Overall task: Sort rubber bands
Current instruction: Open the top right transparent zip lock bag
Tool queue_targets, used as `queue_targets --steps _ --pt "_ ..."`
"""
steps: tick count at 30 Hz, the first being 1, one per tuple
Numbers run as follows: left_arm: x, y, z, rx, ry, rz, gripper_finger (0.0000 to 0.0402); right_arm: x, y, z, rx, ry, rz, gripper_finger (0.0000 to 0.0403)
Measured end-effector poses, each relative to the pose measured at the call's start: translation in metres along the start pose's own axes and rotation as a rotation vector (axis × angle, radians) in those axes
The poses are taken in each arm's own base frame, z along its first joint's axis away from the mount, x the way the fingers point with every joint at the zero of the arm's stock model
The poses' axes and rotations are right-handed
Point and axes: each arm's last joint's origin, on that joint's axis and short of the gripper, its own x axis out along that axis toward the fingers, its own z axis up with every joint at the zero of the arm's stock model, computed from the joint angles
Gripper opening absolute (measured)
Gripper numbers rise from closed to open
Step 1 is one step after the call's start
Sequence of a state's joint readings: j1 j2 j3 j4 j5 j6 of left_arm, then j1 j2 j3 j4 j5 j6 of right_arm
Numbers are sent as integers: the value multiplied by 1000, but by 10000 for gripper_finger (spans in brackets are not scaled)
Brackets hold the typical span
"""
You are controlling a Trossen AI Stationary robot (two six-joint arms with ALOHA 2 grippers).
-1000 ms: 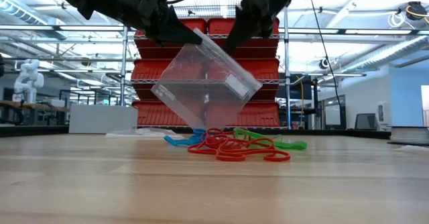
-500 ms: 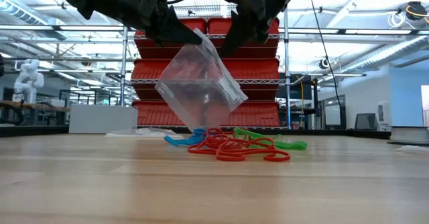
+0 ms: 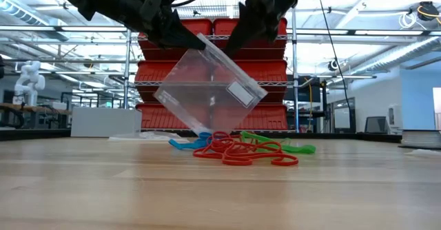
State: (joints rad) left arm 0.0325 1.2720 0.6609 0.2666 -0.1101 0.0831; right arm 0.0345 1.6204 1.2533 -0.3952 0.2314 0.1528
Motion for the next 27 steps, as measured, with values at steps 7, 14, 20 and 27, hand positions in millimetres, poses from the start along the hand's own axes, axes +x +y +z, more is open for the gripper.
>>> queue_targets --steps 7,14,20,27 --pt "0 0 0 0 -2 0 0 0 1 -1 -5 19 56 109" --pt "0 0 1 -2 -9 1 0 1 0 0 -9 7 45 99" --pt "0 0 1 -1 -8 1 0 1 -4 1 -5 6 35 96" --pt "0 0 1 -1 -9 0 0 1 -4 1 -12 7 42 96"
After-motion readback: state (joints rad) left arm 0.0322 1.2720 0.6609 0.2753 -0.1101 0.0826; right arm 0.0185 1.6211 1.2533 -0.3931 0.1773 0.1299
